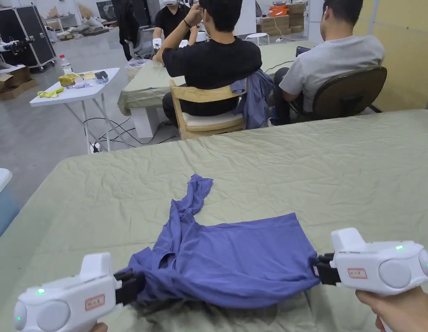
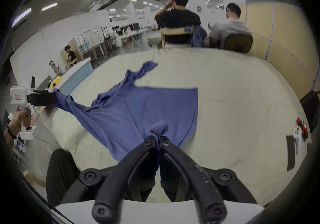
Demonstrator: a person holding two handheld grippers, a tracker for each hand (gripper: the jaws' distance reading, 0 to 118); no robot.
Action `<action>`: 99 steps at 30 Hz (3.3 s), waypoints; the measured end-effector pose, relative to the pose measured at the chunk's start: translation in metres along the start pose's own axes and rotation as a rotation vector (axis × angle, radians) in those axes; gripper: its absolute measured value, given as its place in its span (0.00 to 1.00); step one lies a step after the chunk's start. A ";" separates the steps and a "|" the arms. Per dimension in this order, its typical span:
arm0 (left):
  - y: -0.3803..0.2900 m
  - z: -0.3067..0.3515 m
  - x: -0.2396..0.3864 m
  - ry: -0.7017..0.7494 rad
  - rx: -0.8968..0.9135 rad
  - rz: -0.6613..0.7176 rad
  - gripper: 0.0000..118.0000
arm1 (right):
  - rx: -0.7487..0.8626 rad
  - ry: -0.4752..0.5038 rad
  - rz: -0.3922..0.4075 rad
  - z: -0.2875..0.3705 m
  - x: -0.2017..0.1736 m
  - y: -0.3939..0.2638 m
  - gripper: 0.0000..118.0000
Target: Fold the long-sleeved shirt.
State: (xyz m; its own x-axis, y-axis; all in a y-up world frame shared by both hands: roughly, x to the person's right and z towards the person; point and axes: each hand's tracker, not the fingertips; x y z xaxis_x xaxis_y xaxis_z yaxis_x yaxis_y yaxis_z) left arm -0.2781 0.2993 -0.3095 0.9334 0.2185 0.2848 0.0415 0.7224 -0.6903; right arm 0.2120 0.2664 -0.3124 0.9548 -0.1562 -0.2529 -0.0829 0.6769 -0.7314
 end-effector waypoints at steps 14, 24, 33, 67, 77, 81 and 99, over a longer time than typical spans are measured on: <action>-0.068 -0.016 -0.012 0.013 -0.140 0.094 0.45 | -0.161 -0.052 -0.004 -0.016 -0.007 -0.034 0.41; -0.021 0.044 0.031 0.030 0.104 -0.005 0.44 | 0.093 -0.090 0.103 0.046 -0.036 -0.001 0.41; 0.047 0.041 0.062 -0.022 0.193 -0.045 0.00 | 0.276 -0.100 0.091 0.080 -0.052 0.035 0.01; 0.171 -0.369 -0.096 0.168 -0.362 -0.011 0.41 | -0.001 -0.096 -0.009 -0.124 0.045 0.078 0.01; 0.152 -0.357 -0.085 0.170 -0.287 -0.008 0.01 | -0.027 -0.091 -0.025 -0.140 0.047 0.085 0.02; 0.152 -0.358 -0.093 0.157 -0.284 0.021 0.01 | -0.048 -0.088 -0.058 -0.158 0.062 0.119 0.47; 0.148 -0.370 -0.093 0.178 -0.285 0.033 0.01 | -0.246 -0.227 -0.007 -0.297 0.102 0.158 0.22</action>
State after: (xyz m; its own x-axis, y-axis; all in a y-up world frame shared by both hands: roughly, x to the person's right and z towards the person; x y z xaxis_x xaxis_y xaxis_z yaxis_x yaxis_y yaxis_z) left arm -0.2269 0.1436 -0.6843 0.9824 0.1029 0.1559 0.0846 0.4991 -0.8624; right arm 0.2117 0.1438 -0.6425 0.9925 0.0225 -0.1203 -0.1164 0.4783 -0.8704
